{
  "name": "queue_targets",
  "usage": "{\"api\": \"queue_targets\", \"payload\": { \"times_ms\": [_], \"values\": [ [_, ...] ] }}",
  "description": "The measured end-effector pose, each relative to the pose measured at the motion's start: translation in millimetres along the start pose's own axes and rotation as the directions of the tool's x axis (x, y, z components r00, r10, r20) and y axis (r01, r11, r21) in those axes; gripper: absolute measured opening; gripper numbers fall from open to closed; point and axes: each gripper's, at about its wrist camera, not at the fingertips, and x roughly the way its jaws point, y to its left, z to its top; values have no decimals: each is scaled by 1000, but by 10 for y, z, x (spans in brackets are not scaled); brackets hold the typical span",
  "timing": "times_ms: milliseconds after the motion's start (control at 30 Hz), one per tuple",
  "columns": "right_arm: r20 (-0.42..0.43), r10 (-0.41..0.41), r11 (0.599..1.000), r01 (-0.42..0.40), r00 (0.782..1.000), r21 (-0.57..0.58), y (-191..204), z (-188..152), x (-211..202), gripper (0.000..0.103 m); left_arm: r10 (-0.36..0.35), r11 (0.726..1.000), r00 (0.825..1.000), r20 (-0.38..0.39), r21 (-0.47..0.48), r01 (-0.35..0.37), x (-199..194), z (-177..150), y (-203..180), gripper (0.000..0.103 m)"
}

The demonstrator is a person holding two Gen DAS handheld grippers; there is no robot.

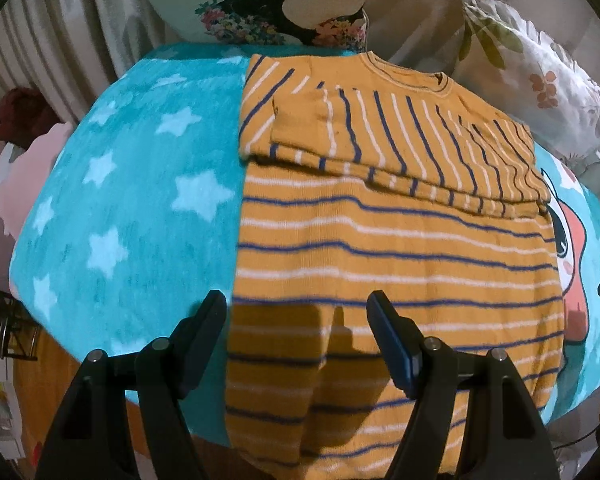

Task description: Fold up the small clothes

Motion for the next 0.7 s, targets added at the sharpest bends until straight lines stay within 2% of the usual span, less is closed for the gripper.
{"api": "queue_targets", "payload": {
  "times_ms": [367, 567, 700],
  "values": [
    [-37, 100, 994, -102, 994, -38, 209, -334, 43, 62, 34, 997, 999, -11, -64, -34, -101, -406, 118, 72],
    [-71, 130, 989, -135, 989, -63, 288, -472, 94, 63, 17, 989, 999, -34, -143, -22, -32, -591, 331, 72],
    [-96, 166, 985, -170, 981, -33, 260, -549, 132, 63, 29, 983, 999, -42, -182, -37, 37, -710, 499, 72]
  ]
}}
